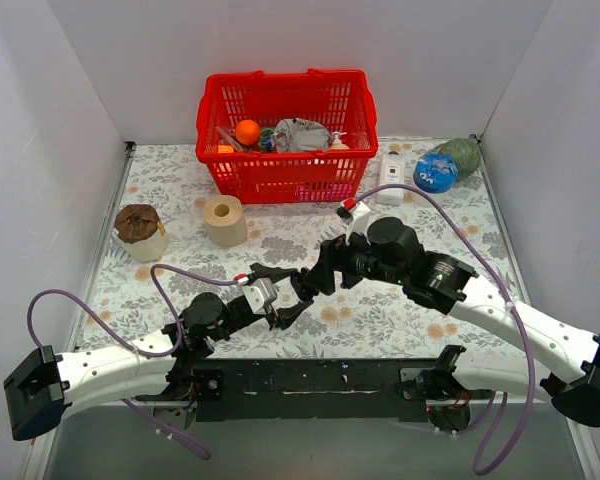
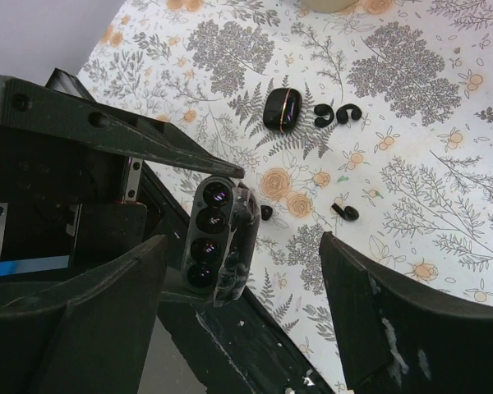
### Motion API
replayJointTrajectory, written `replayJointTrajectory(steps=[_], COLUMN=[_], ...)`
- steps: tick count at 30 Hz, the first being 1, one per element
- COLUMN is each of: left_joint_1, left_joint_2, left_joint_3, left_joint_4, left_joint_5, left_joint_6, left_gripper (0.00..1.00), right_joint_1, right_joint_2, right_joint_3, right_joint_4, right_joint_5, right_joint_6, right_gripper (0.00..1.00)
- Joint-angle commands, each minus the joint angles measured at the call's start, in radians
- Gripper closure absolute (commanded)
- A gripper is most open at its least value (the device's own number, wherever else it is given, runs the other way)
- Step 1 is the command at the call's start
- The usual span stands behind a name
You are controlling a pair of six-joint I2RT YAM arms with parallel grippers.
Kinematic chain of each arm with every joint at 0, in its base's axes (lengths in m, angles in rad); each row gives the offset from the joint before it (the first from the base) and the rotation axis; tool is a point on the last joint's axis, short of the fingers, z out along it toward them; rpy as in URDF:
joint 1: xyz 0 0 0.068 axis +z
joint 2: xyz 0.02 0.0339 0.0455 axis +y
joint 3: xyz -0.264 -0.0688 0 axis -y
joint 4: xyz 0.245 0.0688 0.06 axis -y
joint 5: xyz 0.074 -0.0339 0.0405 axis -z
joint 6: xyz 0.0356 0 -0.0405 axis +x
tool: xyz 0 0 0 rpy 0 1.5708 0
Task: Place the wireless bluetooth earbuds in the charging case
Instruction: Open the charging case at the center of the board, then adjust the charging case.
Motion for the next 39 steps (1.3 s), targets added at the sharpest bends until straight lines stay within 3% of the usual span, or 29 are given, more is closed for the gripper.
replayJointTrajectory(steps=[1,12,23,26,27,29,33,34,35,38,39], left_joint_1=[-0.004,-0.004,-0.004,-0.004,-0.006,-0.004,-0.004,-0.004,-0.004,-0.004,-0.004], left_joint_2=[-0.001,-0.004,0.014,0.019,0.020,0.027,0.033,0.034,0.036,0.039,0.037], left_joint_3=[0.036,0.041,0.044,0.049,0.049,0.053,0.058,0.058,0.065,0.075,0.078], left_joint_4=[0.021,0.014,0.023,0.017,0.014,0.003,-0.005,-0.014,-0.023,-0.046,-0.051], left_joint_5=[-0.011,-0.008,-0.008,-0.008,-0.008,-0.011,-0.037,-0.062,-0.092,-0.149,-0.187], left_joint_6=[0.006,0.005,-0.003,-0.015,-0.018,-0.031,-0.057,-0.066,-0.089,-0.115,-0.135], left_gripper=[1.00,1.00,1.00,0.99,0.98,0.93,0.78,0.72,0.55,0.39,0.02], right_joint_1=[0.004,0.004,0.004,0.005,0.005,0.007,0.014,0.019,0.022,0.025,0.025], right_joint_2=[0.040,0.073,0.100,0.106,0.104,0.101,0.096,0.093,0.092,0.078,0.073], right_joint_3=[0.056,0.046,0.056,0.071,0.077,0.094,0.129,0.138,0.157,0.186,0.192], right_joint_4=[0.018,0.012,0.003,-0.026,-0.036,-0.063,-0.109,-0.118,-0.137,-0.157,-0.165], right_joint_5=[-0.016,0.018,0.007,0.027,0.046,0.063,0.120,0.139,0.149,0.176,0.179], right_joint_6=[-0.022,-0.027,-0.042,-0.056,-0.060,-0.074,-0.114,-0.123,-0.133,-0.169,-0.180], right_gripper=[0.22,0.49,0.68,0.85,0.98,0.99,0.99,0.99,0.99,0.99,0.99])
